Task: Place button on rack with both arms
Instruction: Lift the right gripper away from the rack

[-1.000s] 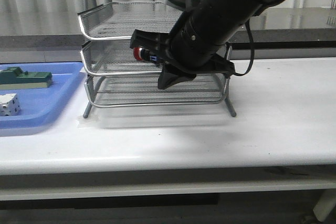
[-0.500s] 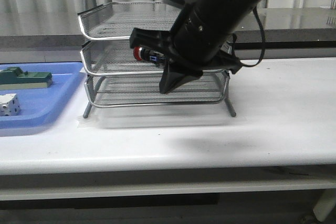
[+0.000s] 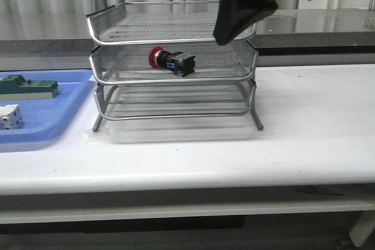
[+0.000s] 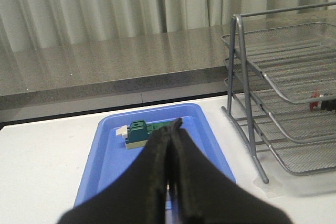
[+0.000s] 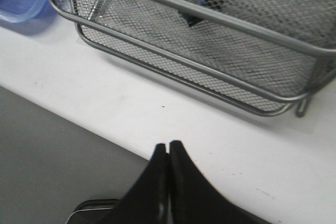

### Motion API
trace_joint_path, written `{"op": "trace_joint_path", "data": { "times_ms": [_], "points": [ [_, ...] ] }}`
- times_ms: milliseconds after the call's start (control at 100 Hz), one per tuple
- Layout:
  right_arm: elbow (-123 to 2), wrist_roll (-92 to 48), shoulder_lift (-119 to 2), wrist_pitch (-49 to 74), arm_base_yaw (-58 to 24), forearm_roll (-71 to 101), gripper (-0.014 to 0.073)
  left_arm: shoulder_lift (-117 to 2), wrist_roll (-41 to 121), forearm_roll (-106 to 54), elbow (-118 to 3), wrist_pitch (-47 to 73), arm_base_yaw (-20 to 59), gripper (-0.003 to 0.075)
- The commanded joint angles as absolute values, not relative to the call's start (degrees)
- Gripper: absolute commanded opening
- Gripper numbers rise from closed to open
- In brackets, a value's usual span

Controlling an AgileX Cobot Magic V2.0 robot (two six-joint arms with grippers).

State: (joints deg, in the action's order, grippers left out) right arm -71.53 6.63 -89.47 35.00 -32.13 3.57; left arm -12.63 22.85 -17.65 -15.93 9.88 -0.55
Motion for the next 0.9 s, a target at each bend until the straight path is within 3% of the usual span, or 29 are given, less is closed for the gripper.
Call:
{"op": "trace_joint_path", "data": {
  "times_ms": [0,310,890],
  "points": [
    [-73.10,9.58,-83.84,34.81,-31.23,-2.07,-0.0069,-13.02,22.21,-18.36,-17.47,5.18,-0.61,-0.0021],
    [-70.32,17.97,-73.51,39.27,-26.83,-15.08,-0.0069,-13.02,22.21,-18.36,-17.47,5.18,-0.61,-0.0021],
    [-44.63,24.74,-42.67,34.07,-15.88,-23.97,-0.0069,-13.02,22.21,-18.36,-17.47,5.18,-0.61,-0.0021]
  ]
}}
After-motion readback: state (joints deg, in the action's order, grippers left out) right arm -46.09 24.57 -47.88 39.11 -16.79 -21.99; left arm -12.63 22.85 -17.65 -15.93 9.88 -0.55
